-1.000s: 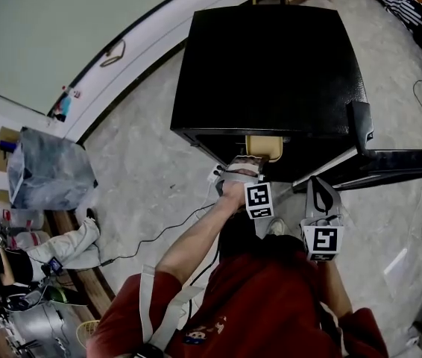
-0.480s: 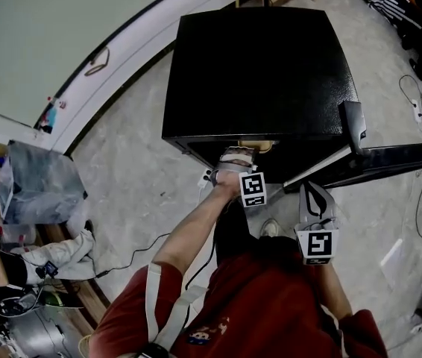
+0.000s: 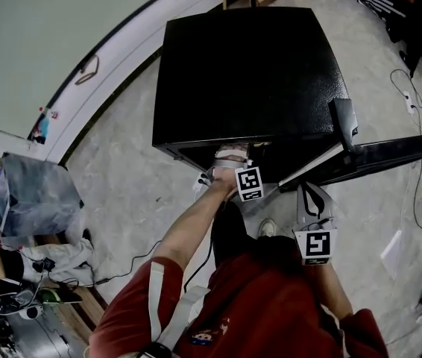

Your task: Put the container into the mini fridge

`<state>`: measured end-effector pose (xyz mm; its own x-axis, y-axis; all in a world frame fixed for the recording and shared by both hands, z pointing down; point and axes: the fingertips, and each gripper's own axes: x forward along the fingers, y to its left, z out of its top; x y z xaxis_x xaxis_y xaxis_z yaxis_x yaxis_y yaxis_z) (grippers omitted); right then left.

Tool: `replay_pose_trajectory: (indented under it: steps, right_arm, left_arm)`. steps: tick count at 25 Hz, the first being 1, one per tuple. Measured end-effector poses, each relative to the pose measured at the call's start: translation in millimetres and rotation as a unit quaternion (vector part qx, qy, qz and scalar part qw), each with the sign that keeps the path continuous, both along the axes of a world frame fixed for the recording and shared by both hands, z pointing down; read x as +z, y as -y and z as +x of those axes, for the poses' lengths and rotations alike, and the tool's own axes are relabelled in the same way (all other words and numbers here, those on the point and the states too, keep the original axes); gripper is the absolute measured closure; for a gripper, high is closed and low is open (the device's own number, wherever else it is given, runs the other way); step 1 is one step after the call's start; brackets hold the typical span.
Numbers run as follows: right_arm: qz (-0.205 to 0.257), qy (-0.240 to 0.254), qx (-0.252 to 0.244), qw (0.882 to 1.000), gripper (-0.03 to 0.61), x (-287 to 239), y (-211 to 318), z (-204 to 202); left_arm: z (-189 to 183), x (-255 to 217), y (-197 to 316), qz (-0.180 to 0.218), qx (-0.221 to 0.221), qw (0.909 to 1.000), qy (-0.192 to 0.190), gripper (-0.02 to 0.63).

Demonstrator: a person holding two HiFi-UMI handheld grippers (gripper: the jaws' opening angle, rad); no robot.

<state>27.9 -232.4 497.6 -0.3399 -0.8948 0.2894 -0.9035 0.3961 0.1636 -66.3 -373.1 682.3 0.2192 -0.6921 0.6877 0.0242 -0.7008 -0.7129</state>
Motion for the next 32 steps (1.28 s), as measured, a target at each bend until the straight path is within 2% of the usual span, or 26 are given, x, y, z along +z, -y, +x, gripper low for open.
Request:
replay_pose_trajectory:
  steps: [10,17,20,32]
  right_arm:
    - [-0.007,-0.009,0.008,1.0,0.58,5.1,-3.9,4.7]
    - [-0.014,-0.014,0.014,1.0,0.58,9.2,-7.2,8.5]
    - [-0.014,-0.02,0.014,1.0,0.58,9.4,-7.5,10.4]
    - [-0.016,-0.001,0.014,1.0,0.58,12.6,-5.1,15.6]
  left_arm:
    - [6.4,3.6,16.0,0.021,0.013,0.9997,0.002,0.554]
    - [7.5,1.5,20.6,0.011,0.01,0.9998,0.013,0.551]
    - [7.1,6.2,19.3,-0.003,0.0,0.9999,0.012,0.491]
    - [1.9,-4.0,8.8,-0.003,-0.009,0.9999,0.01,0.428]
